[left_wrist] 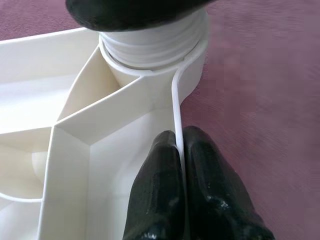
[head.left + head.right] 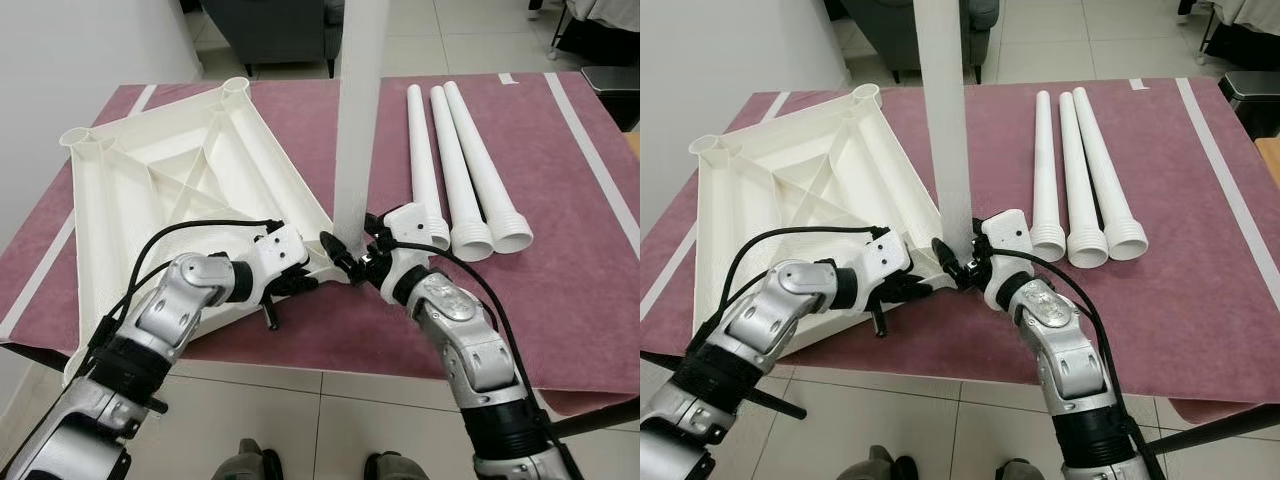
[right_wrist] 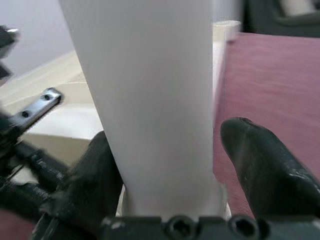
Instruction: Building children table
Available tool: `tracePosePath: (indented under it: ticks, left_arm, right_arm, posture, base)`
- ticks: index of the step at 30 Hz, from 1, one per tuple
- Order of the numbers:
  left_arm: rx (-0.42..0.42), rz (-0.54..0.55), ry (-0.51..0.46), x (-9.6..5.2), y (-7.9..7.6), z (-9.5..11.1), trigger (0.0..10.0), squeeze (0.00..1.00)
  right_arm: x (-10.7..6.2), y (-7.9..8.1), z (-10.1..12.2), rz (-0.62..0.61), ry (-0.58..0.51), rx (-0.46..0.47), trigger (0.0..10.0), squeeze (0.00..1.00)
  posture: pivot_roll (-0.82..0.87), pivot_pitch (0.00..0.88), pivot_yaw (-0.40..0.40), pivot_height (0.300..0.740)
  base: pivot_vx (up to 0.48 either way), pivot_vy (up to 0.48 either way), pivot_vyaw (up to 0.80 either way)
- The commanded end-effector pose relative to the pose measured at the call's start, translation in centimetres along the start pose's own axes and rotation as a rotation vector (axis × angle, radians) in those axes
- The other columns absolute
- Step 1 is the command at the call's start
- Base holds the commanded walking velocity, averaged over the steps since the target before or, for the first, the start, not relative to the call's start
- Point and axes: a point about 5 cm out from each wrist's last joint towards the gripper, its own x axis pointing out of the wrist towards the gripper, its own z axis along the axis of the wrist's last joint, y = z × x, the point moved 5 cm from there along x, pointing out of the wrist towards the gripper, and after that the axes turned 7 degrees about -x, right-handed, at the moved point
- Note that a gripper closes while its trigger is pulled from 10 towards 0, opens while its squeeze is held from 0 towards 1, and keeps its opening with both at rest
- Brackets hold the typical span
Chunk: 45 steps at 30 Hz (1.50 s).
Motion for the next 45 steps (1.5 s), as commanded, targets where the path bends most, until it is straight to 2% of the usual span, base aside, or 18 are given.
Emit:
tracePosePath:
  ticks: [1,3,8,9,16,17,21,23,24,26,27,30,33,34,36,41,43,45]
  left_arm:
    - [0.08,-0.089,-0.004,-1.4,-0.7,0.8,10.0,0.0]
    - [0.09,-0.119,-0.002,-2.0,-1.4,0.7,10.0,0.0]
    - [0.095,-0.142,0.016,-3.0,-2.0,0.2,10.0,0.0]
    - [0.093,-0.143,0.024,-3.3,-2.1,0.0,10.0,0.0]
    - [0.092,-0.143,0.028,-3.5,-2.1,-0.1,10.0,0.0]
    - [0.081,-0.131,0.018,-3.2,-2.1,0.1,10.0,0.0]
    - [0.075,-0.126,0.01,-3.0,-2.1,0.2,10.0,0.0]
    - [0.05,-0.086,-0.022,-1.8,-1.5,0.8,10.0,0.0]
    - [0.05,-0.086,-0.022,-1.8,-1.5,0.8,10.0,0.0]
    - [0.033,-0.049,-0.045,-0.9,-0.8,1.4,10.0,0.0]
    - [0.027,-0.035,-0.052,-0.6,-0.6,1.6,10.0,0.0]
    - [0.022,-0.027,-0.056,-0.4,-0.5,1.7,10.0,0.0]
    - [0.008,0.047,-0.075,1.6,1.1,2.9,10.0,0.0]
    - [0.008,0.047,-0.075,1.6,1.1,2.9,10.0,0.0]
    - [-0.011,0.101,-0.078,3.1,2.4,3.7,10.0,0.0]
    - [-0.032,0.168,-0.069,4.4,3.8,4.3,10.0,0.0]
    - [-0.048,0.209,-0.06,5.1,4.6,4.7,10.0,0.0]
    - [-0.053,0.208,-0.061,5.3,4.6,4.7,10.0,0.0]
  right_arm:
    - [-0.5,0.1,1.3,0.041,-0.054,-0.016,10.0,0.0]
    - [-0.8,1.6,1.1,0.145,-0.05,-0.019,10.0,0.0]
    - [-1.1,3.1,0.9,0.243,-0.045,-0.021,10.0,0.0]
    - [-1.2,3.5,0.7,0.271,-0.045,-0.021,5.2,0.0]
    - [-1.3,3.8,0.7,0.286,-0.045,-0.021,5.2,0.0]
    - [-1.2,4.1,-0.1,0.284,-0.02,-0.014,0.0,0.0]
    - [-1.1,4.1,-0.6,0.273,-0.001,-0.012,0.0,0.0]
    - [-0.3,2.6,-3.0,0.096,0.108,-0.022,0.0,0.0]
    - [-0.3,2.6,-3.0,0.096,0.108,-0.022,0.0,0.0]
    - [0.1,1.2,-4.5,-0.048,0.182,-0.026,0.0,0.0]
    - [0.1,0.9,-4.8,-0.09,0.201,-0.023,0.0,0.0]
    - [0.2,0.7,-5.0,-0.113,0.212,-0.021,0.0,0.0]
    - [-0.1,-1.6,-6.6,-0.359,0.311,0.019,0.0,0.0]
    - [-0.1,-1.6,-6.6,-0.359,0.311,0.019,0.0,0.0]
    - [-0.5,-2.5,-7.3,-0.488,0.354,0.038,0.0,0.0]
    - [-0.6,-2.9,-7.5,-0.576,0.373,0.051,0.0,0.0]
    - [-0.4,-2.5,-7.5,-0.605,0.37,0.069,0.0,0.0]
    - [-0.2,-2.3,-7.5,-0.599,0.364,0.081,0.0,0.0]
  posture:
    - [-0.03,0.108,0.137,0.74]
    - [-0.03,0.109,0.137,0.74]
    - [-0.03,0.11,0.137,0.74]
    - [-0.03,0.11,0.137,0.74]
    - [-0.02,0.111,0.135,0.74]
    - [-0.03,0.111,0.133,0.74]
    - [-0.03,0.111,0.133,0.74]
    - [-0.03,0.11,0.132,0.74]
    - [-0.03,0.11,0.132,0.74]
    - [-0.03,0.11,0.132,0.74]
    - [-0.03,0.11,0.132,0.74]
    - [-0.03,0.11,0.132,0.74]
    - [-0.03,0.104,0.135,0.74]
    - [-0.03,0.104,0.135,0.74]
    - [-0.03,0.101,0.136,0.74]
    - [-0.04,0.098,0.143,0.74]
    - [-0.04,0.096,0.146,0.74]
    - [-0.04,0.096,0.146,0.74]
  base:
    - [0.0,0.0,0.0]
    - [0.0,0.0,0.0]
    - [0.0,0.0,0.0]
    - [0.0,0.0,0.0]
    - [0.0,0.0,0.0]
    - [0.0,0.0,0.0]
    - [0.0,0.0,0.0]
    - [0.0,0.0,0.0]
    - [0.0,0.0,0.0]
    - [0.0,0.0,0.0]
    - [0.0,0.0,0.0]
    - [0.0,0.0,0.0]
    - [0.0,0.0,0.0]
    - [0.0,0.0,0.0]
    - [0.0,0.0,0.0]
    - [0.0,0.0,0.0]
    - [0.0,0.0,0.0]
    - [0.0,0.0,0.0]
